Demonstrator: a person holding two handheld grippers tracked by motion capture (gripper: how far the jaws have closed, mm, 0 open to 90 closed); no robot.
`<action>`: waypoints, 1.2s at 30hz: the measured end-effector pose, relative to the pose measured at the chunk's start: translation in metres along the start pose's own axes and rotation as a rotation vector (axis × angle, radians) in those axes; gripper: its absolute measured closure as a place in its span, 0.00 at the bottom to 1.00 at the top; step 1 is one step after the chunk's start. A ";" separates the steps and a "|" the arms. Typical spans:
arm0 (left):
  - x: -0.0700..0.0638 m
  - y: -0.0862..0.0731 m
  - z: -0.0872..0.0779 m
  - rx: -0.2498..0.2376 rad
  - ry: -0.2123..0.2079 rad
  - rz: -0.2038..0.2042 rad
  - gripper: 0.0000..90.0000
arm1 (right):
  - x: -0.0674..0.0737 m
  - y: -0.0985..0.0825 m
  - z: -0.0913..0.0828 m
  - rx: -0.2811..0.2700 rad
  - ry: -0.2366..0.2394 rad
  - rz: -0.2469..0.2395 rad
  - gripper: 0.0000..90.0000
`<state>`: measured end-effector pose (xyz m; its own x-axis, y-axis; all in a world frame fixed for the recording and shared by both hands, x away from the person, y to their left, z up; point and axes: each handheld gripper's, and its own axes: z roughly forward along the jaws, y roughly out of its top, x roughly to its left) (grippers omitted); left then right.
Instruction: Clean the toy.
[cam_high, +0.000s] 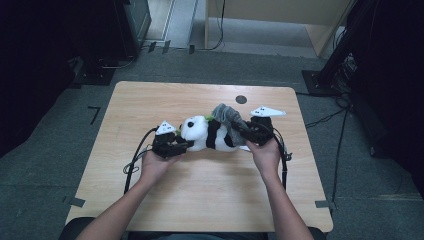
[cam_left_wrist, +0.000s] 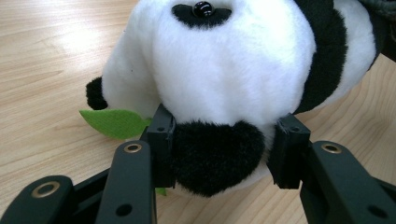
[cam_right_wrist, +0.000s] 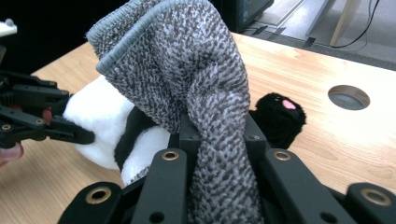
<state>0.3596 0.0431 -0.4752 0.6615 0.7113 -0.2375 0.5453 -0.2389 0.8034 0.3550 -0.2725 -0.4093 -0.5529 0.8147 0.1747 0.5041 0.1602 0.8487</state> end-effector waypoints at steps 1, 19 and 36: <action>0.000 0.000 0.000 0.000 -0.001 0.001 0.59 | -0.002 0.000 -0.001 -0.002 0.001 0.009 0.87; -0.005 -0.005 0.001 -0.020 0.013 0.023 0.54 | 0.059 0.017 0.019 -0.005 0.169 -0.048 0.87; -0.008 -0.009 0.009 -0.039 0.040 0.038 0.25 | 0.074 0.000 0.064 0.094 0.213 -0.068 0.86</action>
<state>0.3536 0.0336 -0.4858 0.6602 0.7280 -0.1851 0.4989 -0.2408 0.8325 0.3572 -0.1767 -0.4285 -0.7097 0.6664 0.2286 0.5155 0.2699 0.8133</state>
